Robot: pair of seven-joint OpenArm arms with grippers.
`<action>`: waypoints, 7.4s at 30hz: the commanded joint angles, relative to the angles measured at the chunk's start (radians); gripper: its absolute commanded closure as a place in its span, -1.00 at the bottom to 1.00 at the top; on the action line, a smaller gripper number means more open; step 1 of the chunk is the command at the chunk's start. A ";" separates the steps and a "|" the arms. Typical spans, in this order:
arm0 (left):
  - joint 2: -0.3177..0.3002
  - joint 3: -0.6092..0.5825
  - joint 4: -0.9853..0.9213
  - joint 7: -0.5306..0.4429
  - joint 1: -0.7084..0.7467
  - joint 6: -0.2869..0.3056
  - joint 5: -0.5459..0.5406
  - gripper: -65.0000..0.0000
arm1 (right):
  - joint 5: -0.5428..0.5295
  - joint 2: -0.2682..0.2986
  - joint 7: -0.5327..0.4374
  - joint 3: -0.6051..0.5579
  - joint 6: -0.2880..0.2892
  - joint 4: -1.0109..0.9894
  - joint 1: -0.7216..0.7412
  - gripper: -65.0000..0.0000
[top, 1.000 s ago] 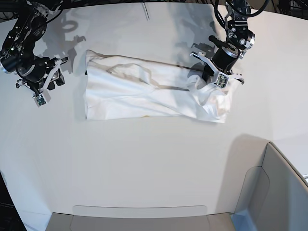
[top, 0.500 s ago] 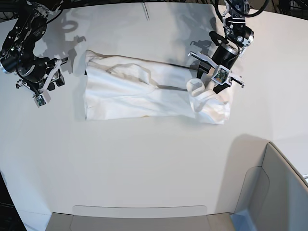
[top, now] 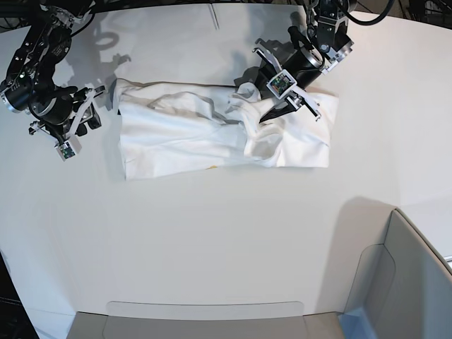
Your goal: Layout the t-shirt on the table in an organized manner, then fold the t-shirt properly
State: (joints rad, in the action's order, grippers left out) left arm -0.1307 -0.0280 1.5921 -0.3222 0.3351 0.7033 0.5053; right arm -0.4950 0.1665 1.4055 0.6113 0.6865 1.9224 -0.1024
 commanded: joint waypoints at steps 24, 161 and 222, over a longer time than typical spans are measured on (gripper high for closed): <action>0.078 0.033 0.107 0.015 0.023 -0.005 -0.026 -0.07 | 0.077 0.009 -0.009 -0.031 0.012 0.021 0.033 0.37; 0.139 -0.005 0.342 0.799 -0.077 -0.005 -0.392 0.46 | -0.589 0.084 -0.009 0.134 0.012 -0.355 0.073 0.06; 0.271 0.262 0.437 0.799 -0.090 -0.005 -0.397 0.47 | -0.012 -0.020 -0.009 0.075 0.012 -0.496 0.355 1.00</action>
State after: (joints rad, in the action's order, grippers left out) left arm 0.1360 0.2314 2.0117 0.5003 0.2497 0.7052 0.1257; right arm -0.4862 0.1383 1.4105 0.6899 0.6865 1.4090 0.2306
